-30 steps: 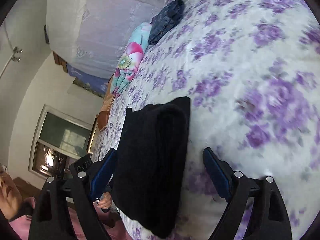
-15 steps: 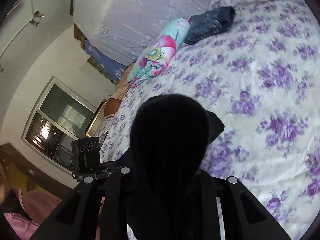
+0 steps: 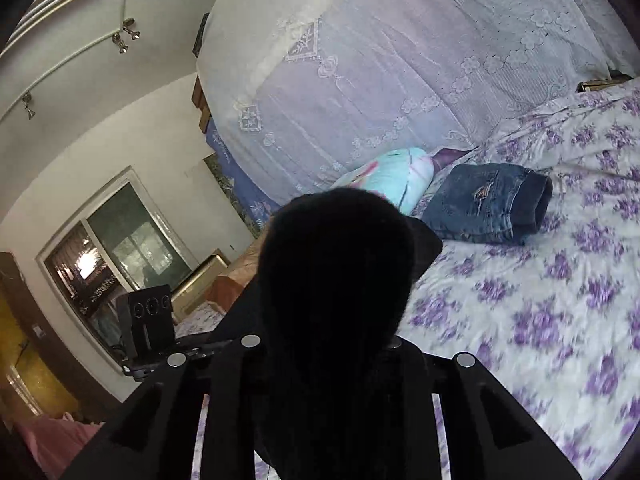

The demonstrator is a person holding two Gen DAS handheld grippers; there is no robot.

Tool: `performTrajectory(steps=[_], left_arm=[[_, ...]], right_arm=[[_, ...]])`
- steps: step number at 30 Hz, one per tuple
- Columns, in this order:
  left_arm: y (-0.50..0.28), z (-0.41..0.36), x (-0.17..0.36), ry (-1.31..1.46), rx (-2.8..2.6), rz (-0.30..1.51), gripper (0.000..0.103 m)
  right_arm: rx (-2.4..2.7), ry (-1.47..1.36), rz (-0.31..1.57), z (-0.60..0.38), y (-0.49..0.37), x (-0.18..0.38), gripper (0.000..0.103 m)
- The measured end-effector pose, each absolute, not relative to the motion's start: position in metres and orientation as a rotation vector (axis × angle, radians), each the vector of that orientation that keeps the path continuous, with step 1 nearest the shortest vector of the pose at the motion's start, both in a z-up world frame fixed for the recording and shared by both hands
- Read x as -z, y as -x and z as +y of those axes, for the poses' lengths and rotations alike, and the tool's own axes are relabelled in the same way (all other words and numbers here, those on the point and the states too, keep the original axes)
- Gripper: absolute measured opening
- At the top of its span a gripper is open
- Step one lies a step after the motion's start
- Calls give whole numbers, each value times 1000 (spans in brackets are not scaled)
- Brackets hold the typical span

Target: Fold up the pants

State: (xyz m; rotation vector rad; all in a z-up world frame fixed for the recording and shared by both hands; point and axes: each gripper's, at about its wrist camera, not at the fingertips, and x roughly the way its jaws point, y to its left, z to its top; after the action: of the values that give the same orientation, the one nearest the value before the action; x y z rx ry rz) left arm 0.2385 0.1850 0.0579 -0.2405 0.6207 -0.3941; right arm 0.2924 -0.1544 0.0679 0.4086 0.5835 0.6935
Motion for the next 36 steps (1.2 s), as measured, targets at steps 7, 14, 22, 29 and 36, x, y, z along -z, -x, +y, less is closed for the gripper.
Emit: performTrajectory(steps=[7, 14, 22, 29, 36], left_arm=[[-344, 241, 91, 473, 263, 963, 26], [-299, 259, 23, 397, 95, 724, 70], [-317, 176, 68, 141, 94, 929, 71], [-265, 165, 24, 152, 0, 838, 94], [-165, 158, 8, 250, -104, 666, 98]], right_arm=[[-333, -544, 921, -191, -403, 101, 37], [-190, -449, 703, -188, -341, 33, 64], [-287, -343, 861, -122, -314, 71, 53], [-115, -263, 724, -105, -257, 33, 84], [111, -13, 541, -63, -180, 19, 95]])
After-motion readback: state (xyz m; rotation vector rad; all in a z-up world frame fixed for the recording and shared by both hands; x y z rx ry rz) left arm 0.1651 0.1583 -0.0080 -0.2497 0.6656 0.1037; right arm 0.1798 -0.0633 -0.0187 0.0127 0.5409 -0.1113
